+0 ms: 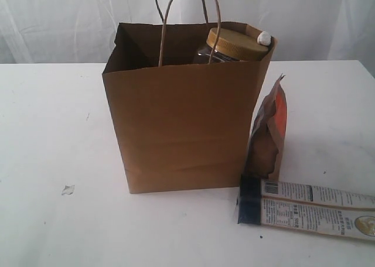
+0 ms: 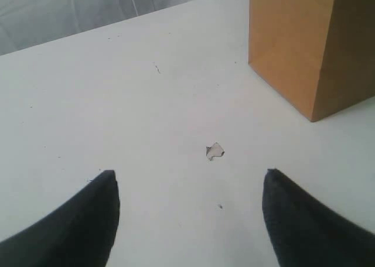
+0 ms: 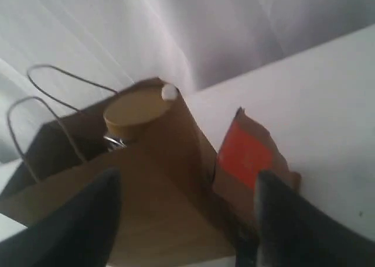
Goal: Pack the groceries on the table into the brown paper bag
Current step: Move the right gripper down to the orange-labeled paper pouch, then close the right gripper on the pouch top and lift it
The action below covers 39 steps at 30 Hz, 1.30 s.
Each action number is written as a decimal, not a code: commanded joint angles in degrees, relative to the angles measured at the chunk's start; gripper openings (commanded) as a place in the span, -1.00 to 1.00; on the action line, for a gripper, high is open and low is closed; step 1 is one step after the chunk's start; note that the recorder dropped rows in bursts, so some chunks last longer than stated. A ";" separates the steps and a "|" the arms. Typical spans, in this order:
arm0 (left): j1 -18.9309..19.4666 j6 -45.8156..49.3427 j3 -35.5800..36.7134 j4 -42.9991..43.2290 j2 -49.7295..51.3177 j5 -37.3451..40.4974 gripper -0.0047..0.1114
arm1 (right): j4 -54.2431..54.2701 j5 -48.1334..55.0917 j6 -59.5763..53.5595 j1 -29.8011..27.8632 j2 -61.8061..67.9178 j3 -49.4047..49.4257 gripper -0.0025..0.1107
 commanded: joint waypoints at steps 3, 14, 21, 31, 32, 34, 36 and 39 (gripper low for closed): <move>-0.12 -0.33 0.24 -0.60 -0.26 -0.20 0.30 | -0.78 3.61 -3.72 1.40 17.21 -8.32 0.15; -0.12 -0.33 0.24 -0.60 -0.26 -0.20 0.30 | 6.02 3.02 -9.66 1.40 35.59 -12.90 0.15; -0.12 -0.33 0.24 -0.60 -0.26 -0.20 0.30 | 6.02 -0.45 -11.19 1.40 40.46 -12.90 0.15; -0.12 -0.33 0.24 -0.60 -0.26 -0.20 0.30 | 3.73 -4.37 -11.58 1.40 45.83 -12.90 0.15; -0.12 -0.33 0.24 -0.60 -0.26 -0.20 0.30 | 3.47 -4.66 -11.58 1.40 46.28 -12.90 0.15; -0.12 -0.33 0.24 -0.60 -0.26 -0.20 0.30 | 2.90 -5.20 -11.58 1.40 47.06 -12.90 0.15; -0.12 -0.33 0.24 -0.60 -0.26 -0.20 0.30 | 2.76 -5.80 -11.58 1.40 47.72 -12.90 0.15; -0.12 -0.33 0.24 -0.60 -0.26 -0.20 0.30 | 2.68 -6.30 -11.58 1.40 48.91 -12.90 0.15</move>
